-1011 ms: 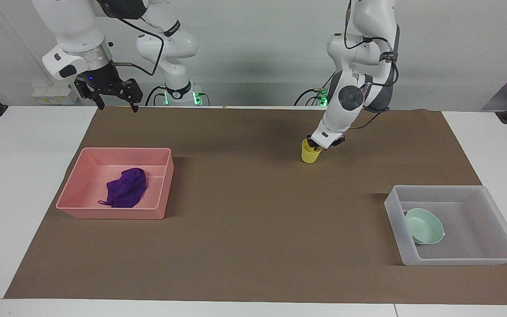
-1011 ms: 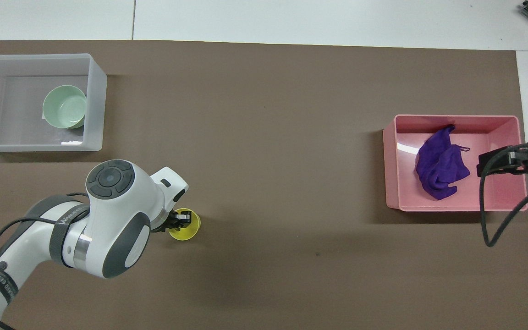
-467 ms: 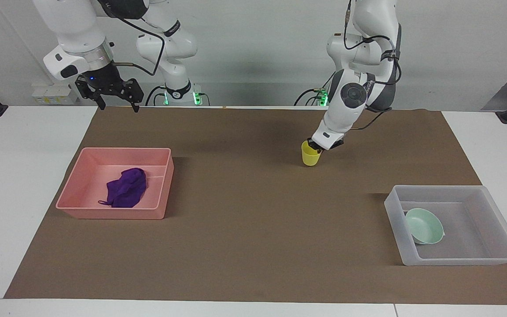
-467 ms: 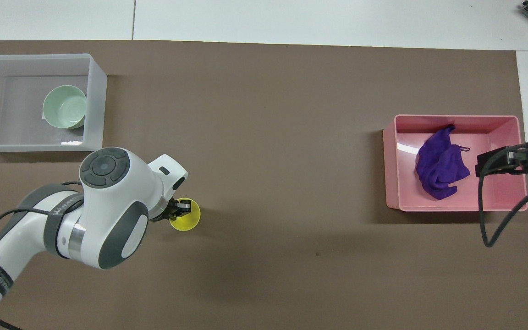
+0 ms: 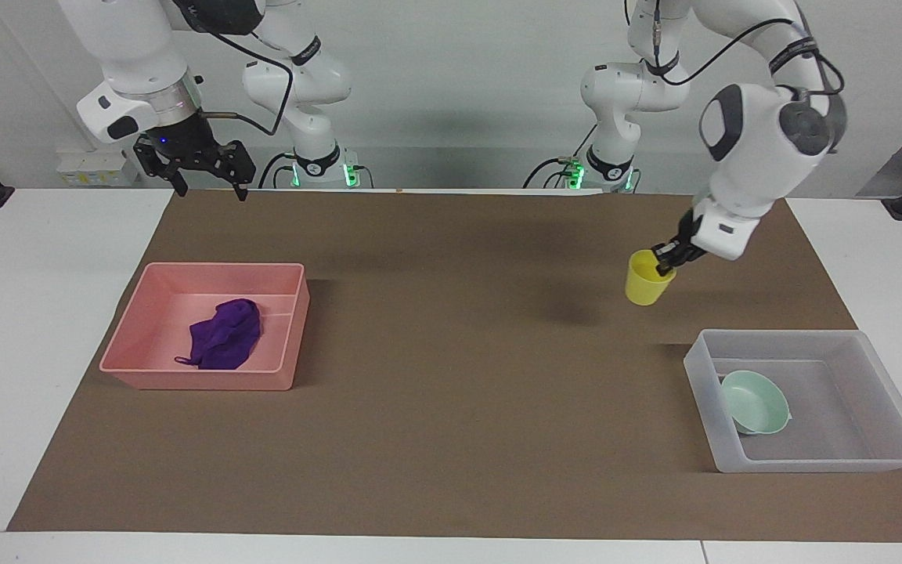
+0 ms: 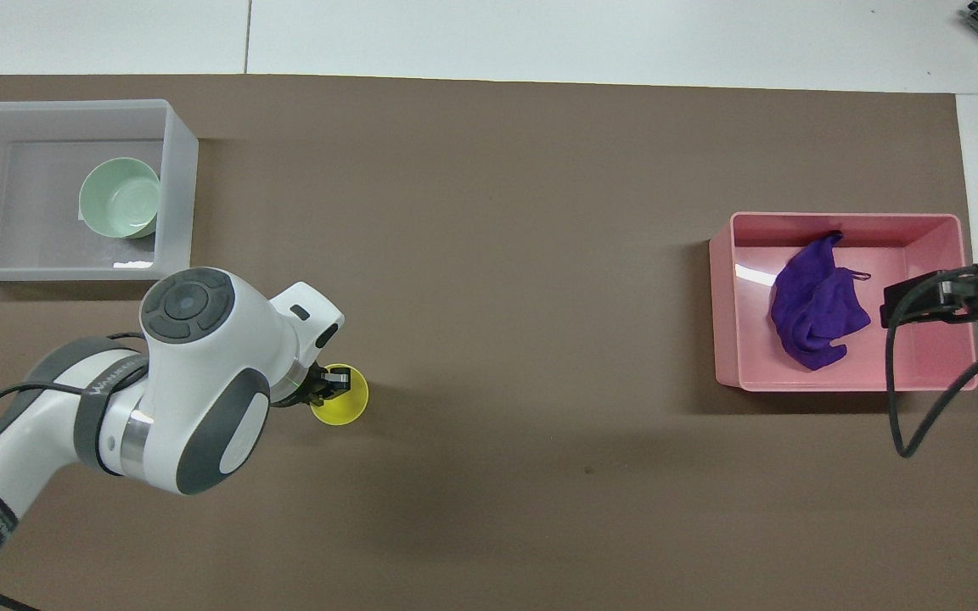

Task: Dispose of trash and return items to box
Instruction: 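Carry the yellow cup into the clear bin and set it in the bowl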

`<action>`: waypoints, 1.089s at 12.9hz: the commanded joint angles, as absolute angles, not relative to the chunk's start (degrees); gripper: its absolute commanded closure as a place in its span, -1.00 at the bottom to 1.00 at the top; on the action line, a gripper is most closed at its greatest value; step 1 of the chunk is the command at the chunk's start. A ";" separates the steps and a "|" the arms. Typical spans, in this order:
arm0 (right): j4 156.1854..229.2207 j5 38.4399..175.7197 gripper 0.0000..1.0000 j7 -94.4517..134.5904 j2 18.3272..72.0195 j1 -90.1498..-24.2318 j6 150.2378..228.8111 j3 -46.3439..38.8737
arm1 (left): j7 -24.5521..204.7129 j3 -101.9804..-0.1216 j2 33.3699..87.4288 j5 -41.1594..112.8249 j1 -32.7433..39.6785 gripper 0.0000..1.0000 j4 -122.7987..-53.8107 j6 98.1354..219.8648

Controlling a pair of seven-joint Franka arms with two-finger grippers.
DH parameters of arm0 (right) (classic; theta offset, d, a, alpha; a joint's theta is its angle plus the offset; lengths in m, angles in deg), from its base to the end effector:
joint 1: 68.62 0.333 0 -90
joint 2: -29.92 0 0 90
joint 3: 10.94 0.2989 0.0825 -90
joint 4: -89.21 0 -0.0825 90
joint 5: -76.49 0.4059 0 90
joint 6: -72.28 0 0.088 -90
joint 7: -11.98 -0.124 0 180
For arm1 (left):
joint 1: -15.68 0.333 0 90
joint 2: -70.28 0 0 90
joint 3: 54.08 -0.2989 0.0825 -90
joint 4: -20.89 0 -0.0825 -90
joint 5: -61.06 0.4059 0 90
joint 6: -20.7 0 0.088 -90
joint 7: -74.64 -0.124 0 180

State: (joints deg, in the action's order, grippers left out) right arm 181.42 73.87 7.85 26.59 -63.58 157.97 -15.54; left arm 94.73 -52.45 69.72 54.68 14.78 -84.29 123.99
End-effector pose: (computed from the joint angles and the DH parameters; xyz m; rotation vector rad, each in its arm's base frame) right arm 0.5503 -0.0029 0.5979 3.0955 -0.1027 -0.0839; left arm 0.5802 -0.0368 0.4733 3.0001 0.5064 -0.0961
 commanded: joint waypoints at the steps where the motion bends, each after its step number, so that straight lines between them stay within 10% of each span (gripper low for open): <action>1: 181.51 74.38 -1.00 9.43 26.49 -63.96 159.11 -15.33 | 93.80 -51.71 64.95 54.20 22.78 1.00 -74.50 120.90; 5: 180.00 75.17 -1.00 10.23 26.49 -64.31 158.50 -15.68 | 93.80 -51.79 50.19 54.82 28.42 1.00 -58.32 122.47; 14: 182.56 75.26 -1.00 10.23 25.26 -64.57 158.41 -15.59 | 94.68 -51.71 40.49 54.91 26.07 1.00 -58.73 132.68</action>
State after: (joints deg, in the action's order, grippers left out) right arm 181.14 73.97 8.50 26.54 -63.75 158.30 -15.73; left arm 94.63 -51.28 42.07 54.69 27.80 -60.19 133.31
